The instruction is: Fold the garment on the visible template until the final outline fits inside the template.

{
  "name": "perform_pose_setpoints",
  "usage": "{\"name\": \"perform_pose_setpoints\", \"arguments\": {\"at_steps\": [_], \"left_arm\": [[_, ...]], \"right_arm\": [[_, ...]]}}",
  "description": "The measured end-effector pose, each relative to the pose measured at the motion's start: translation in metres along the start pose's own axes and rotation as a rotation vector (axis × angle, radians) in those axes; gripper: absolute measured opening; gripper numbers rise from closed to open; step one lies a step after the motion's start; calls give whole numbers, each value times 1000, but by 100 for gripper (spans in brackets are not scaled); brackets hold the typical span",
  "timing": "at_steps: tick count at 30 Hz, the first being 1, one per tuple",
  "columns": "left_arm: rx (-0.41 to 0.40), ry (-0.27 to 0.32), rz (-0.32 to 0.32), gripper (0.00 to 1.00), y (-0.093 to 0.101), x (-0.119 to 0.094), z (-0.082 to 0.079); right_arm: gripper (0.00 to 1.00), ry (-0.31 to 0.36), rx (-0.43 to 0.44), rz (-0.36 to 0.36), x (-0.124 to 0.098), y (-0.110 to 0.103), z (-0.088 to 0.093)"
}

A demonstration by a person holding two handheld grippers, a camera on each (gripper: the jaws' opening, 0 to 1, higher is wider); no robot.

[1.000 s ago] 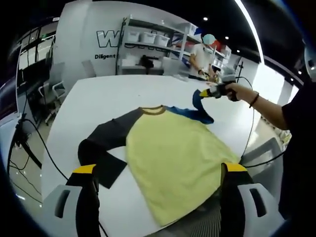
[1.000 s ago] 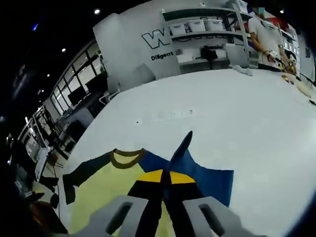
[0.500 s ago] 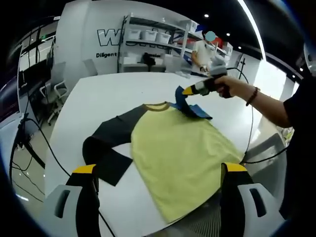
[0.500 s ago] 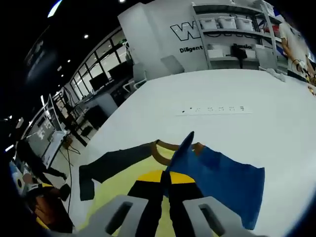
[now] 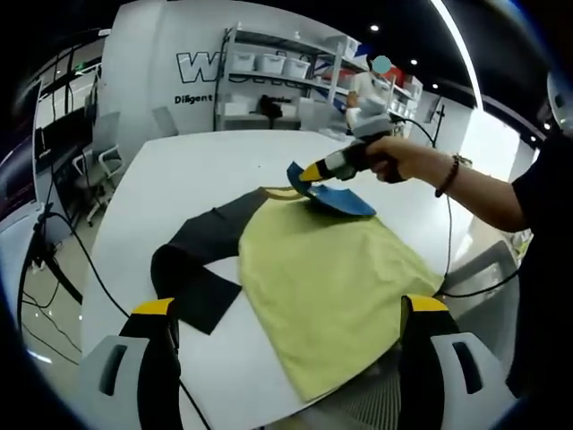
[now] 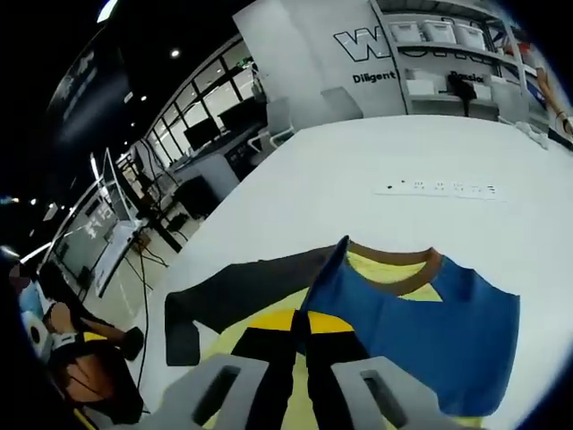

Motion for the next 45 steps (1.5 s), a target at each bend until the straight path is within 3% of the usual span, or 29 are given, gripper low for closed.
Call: {"name": "perform_pose_setpoints", "arguments": {"at_steps": [7, 10, 12, 21, 24, 30, 34, 38, 40, 41, 45], "left_arm": [[-8, -2, -4, 99, 0, -2, 1], [-9, 1, -6, 99, -1, -3, 2], [-15, 1, -10, 99, -1, -4, 3], [-35, 6, -25, 99, -5, -8, 6], [-41, 14, -25, 99, -4, -10, 6], [-39, 17, -26, 99, -2, -11, 6], [-41, 22, -26, 99, -2, -11, 5], [-45, 31, -27, 99, -2, -10, 2], [-45, 34, -24, 99, -1, -10, 1], [-41, 34, -21, 99, -1, -9, 0], [-25, 39, -17, 99, 0, -8, -2]], "right_arm": [[0, -63, -78, -5, 20, -15, 9], [0, -110, -97, 7, 26, -18, 16], [0, -148, -163, 13, 38, -24, 23], [0, -231, -260, 10, 59, -32, 46], [0, -248, -253, -12, 67, -30, 54], [0, -212, -183, -159, 81, -36, 64], [1, -208, -213, -155, 81, -35, 63], [17, -122, -239, -186, 75, -38, 53], [26, -112, -247, -178, 68, -39, 50], [30, -76, -295, -169, 61, -36, 42], [43, -47, -270, -140, 47, -28, 35]]}}
Point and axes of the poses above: the point that each gripper's makers call its tool centre point, and the gripper's own axes: x roughly forward along the fingers, y roughly to its right, z roughly out of its underside, the point moved 4 cm from there along -x, roughly backward along the fingers, and after that the axes turned 10 degrees about -z, right-handed, at the moved point
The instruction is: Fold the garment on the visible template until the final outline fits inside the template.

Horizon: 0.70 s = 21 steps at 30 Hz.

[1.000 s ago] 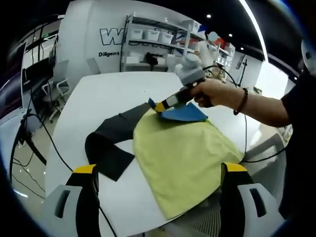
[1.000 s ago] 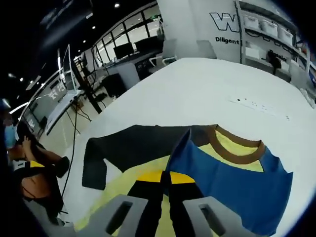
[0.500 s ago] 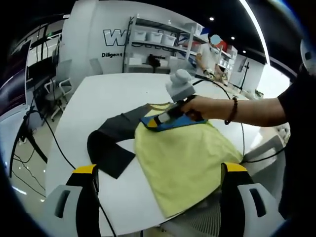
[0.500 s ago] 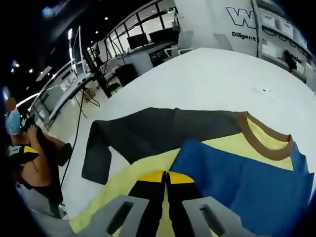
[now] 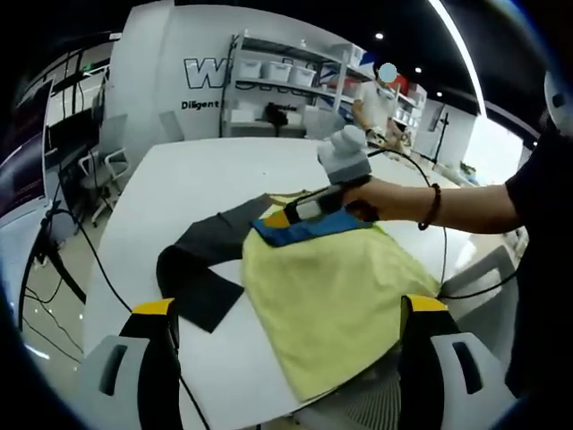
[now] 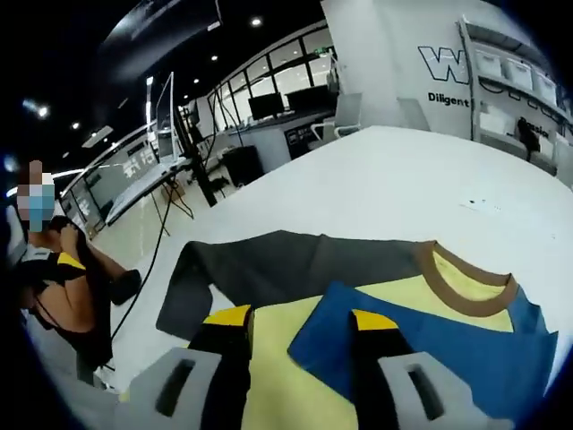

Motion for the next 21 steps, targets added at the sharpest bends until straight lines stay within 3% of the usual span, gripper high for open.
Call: {"name": "perform_pose_setpoints", "arguments": {"at_steps": [5, 21], "left_arm": [[-5, 16, 10, 99, 2, -1, -4], [-20, -6, 15, 99, 5, 0, -1]], "right_arm": [[60, 43, -44, 33, -19, 7, -3], [69, 51, -112, 125, -74, 38, 23]]}}
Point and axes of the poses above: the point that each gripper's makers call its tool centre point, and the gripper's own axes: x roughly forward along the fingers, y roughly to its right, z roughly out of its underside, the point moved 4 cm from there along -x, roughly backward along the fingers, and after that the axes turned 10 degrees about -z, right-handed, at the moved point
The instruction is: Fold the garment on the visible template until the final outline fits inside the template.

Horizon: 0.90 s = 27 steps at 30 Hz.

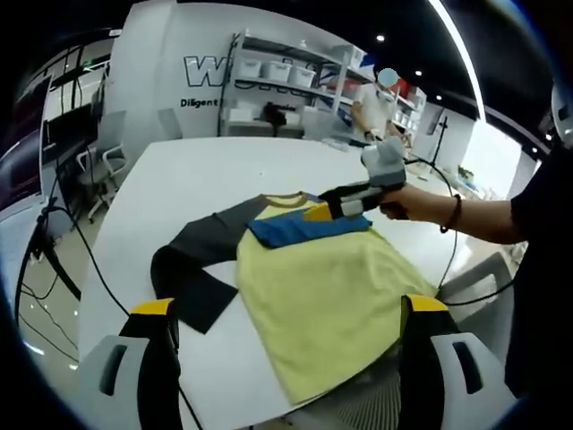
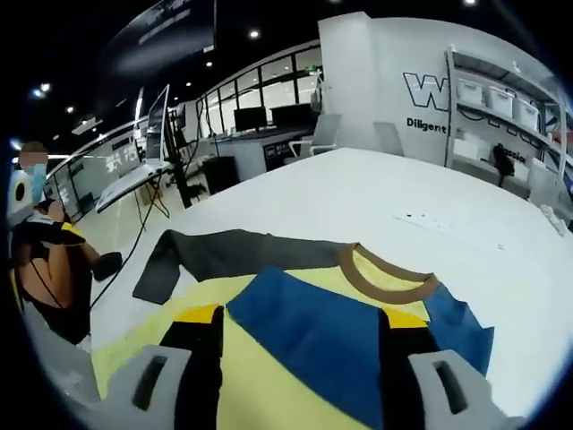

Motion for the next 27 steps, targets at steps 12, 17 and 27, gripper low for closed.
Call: {"name": "perform_pose_setpoints", "arguments": {"at_steps": [12, 17, 27], "left_arm": [[26, -16, 22, 99, 5, 2, 1], [31, -26, 20, 99, 5, 3, 3], [22, -17, 16, 99, 5, 3, 0]], "right_arm": [[62, -34, -72, 88, -37, 26, 33], [59, -58, -99, 108, -53, 38, 50], [53, -115, -143, 161, -78, 58, 76]]}}
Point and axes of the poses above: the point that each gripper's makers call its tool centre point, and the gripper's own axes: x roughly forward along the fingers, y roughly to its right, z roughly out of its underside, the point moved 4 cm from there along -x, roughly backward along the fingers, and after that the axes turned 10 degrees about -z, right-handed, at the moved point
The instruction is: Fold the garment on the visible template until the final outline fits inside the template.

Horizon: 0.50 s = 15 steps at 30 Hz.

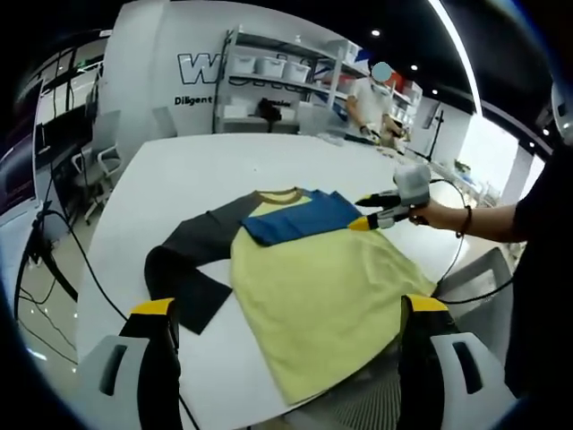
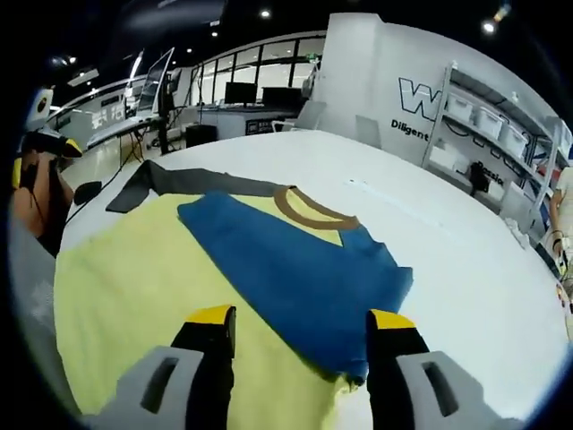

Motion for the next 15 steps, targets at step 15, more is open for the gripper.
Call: {"name": "perform_pose_setpoints", "arguments": {"at_steps": [15], "left_arm": [[-11, 7, 3, 99, 0, -1, -2]], "right_arm": [[15, -73, -20, 88, -11, 20, 31]]}}
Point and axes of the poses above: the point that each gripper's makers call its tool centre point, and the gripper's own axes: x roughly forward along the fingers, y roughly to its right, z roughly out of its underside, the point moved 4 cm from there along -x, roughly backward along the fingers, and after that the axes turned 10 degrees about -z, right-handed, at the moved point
